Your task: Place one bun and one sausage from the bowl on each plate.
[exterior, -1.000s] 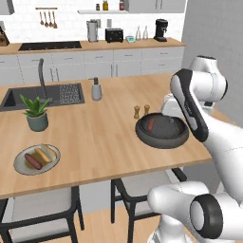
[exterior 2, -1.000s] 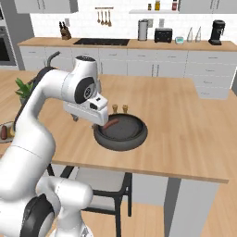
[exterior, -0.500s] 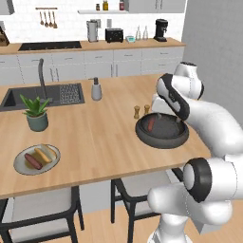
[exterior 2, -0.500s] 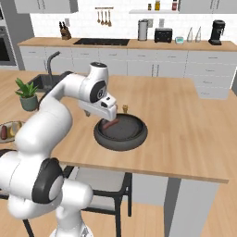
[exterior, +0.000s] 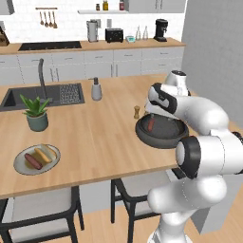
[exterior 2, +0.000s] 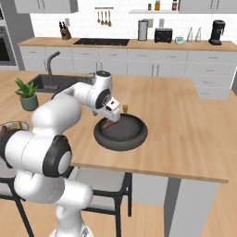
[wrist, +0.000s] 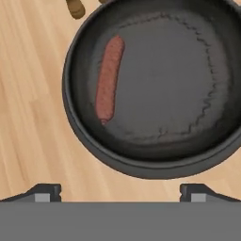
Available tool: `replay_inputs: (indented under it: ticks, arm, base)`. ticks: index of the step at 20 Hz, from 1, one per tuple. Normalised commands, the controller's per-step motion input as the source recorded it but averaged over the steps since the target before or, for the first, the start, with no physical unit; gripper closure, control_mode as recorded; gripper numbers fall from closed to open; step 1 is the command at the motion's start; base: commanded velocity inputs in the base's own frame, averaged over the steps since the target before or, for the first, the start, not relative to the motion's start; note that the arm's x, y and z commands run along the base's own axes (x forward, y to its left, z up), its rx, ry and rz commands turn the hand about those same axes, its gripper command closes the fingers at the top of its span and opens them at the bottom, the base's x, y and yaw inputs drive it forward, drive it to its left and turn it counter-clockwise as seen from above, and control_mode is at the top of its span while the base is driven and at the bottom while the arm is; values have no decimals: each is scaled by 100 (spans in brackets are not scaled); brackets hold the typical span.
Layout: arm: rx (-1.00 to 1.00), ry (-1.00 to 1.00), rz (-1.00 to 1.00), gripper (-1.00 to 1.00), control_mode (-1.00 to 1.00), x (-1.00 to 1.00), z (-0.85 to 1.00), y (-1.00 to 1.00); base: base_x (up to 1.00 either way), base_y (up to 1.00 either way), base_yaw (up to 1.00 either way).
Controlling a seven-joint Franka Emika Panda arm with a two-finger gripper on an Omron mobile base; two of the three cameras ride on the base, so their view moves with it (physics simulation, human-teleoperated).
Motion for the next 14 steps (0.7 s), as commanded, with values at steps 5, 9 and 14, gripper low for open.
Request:
replay_inputs:
  ticks: [5,9,14]
  arm:
    - [-5,-15,-10,-100,-100,27,-55,0]
    - [-3,-10,-12,-100,-100,7,-49,0]
    - [0,0,-7,-100,-100,57,-9,-1]
  base:
    - [0,0,0]
    - [0,0,0]
    - [0,0,0]
